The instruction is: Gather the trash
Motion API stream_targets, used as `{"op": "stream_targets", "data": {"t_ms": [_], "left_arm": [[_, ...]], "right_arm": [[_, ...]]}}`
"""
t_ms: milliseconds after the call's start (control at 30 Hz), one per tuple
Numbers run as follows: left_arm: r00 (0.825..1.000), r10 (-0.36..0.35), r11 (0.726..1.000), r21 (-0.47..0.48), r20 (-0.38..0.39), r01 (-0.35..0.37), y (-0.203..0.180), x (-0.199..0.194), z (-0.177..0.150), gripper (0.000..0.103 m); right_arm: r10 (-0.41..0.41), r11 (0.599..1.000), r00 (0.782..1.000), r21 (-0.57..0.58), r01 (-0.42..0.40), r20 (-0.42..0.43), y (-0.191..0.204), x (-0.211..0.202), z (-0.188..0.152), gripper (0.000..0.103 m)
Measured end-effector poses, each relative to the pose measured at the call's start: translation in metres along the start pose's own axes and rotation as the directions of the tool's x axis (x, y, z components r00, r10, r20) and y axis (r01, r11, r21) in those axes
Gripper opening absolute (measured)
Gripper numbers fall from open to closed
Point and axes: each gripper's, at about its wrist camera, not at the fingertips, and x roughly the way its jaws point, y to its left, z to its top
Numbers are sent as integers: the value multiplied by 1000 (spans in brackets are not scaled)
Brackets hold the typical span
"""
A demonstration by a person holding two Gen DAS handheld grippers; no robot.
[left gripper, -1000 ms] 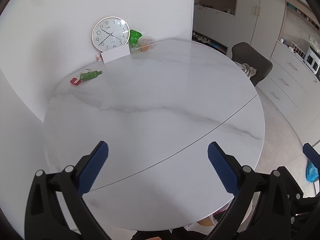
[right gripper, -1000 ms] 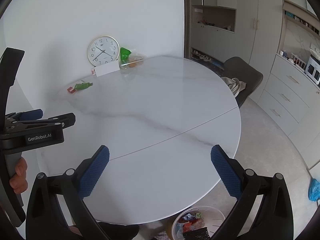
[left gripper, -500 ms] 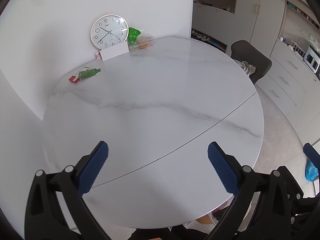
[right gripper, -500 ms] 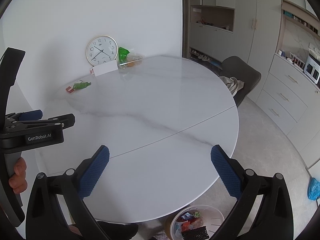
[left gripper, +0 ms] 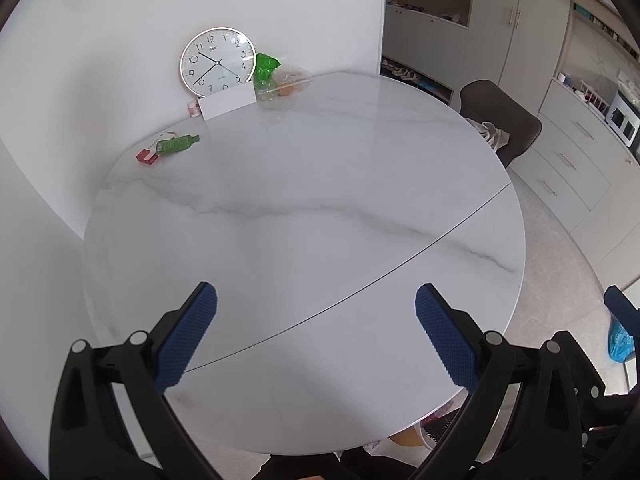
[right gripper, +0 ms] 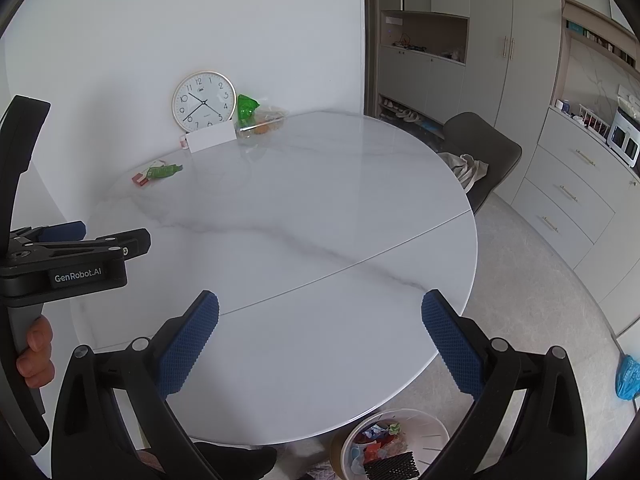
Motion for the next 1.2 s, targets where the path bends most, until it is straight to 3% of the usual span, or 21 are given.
{"op": "stream_targets", "data": {"t_ms": [1200], "left_arm": [[1000, -13, 1000, -20, -11, 13, 3, 1, -1, 95]], "right_arm": [[-13, 998, 1000, -68, 13, -3, 8, 3, -3, 101]]}}
